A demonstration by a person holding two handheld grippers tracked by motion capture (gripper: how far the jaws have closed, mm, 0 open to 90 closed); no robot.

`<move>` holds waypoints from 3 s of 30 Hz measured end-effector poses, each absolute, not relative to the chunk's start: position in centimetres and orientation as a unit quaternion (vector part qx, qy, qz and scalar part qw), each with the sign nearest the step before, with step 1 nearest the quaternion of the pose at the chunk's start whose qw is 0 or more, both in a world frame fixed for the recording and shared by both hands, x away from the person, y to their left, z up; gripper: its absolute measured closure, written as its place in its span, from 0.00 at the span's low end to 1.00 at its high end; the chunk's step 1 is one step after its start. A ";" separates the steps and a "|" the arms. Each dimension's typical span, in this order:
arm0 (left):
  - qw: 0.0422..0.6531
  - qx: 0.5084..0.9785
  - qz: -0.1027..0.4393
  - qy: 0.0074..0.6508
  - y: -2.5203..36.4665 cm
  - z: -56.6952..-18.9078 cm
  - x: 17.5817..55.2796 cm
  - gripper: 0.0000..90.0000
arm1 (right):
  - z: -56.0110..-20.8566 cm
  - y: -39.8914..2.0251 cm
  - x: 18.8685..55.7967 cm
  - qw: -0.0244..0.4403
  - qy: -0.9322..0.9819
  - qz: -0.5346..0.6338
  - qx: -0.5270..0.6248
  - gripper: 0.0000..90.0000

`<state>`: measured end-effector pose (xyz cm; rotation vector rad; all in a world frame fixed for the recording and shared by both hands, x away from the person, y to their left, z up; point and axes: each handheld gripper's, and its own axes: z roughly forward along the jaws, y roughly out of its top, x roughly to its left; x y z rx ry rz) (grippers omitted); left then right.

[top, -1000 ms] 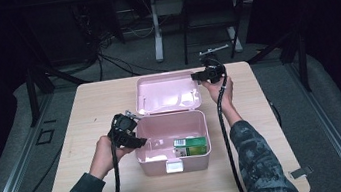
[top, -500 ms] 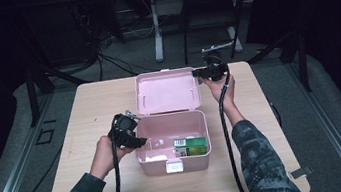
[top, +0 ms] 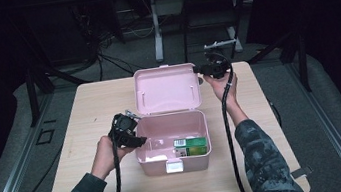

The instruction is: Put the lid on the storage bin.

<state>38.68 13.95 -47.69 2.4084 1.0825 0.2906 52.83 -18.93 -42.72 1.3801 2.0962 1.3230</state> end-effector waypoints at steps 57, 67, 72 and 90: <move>0.247 0.868 0.122 0.414 13.4 -48.3 38.7 0.69 | -50.7 -18.1 56.5 0.093 0.757 0.379 0.524 0.87; 0.247 0.867 0.125 0.414 13.3 -48.3 38.7 0.69 | -48.7 -18.2 55.9 0.123 0.751 0.402 0.509 0.89; 0.245 0.866 0.126 0.417 13.2 -48.4 38.7 0.69 | -47.6 -18.6 55.4 0.139 0.748 0.414 0.500 0.89; 0.246 0.863 0.128 0.422 13.2 -48.4 38.7 0.70 | -43.8 -18.9 53.1 0.211 0.755 0.445 0.434 0.91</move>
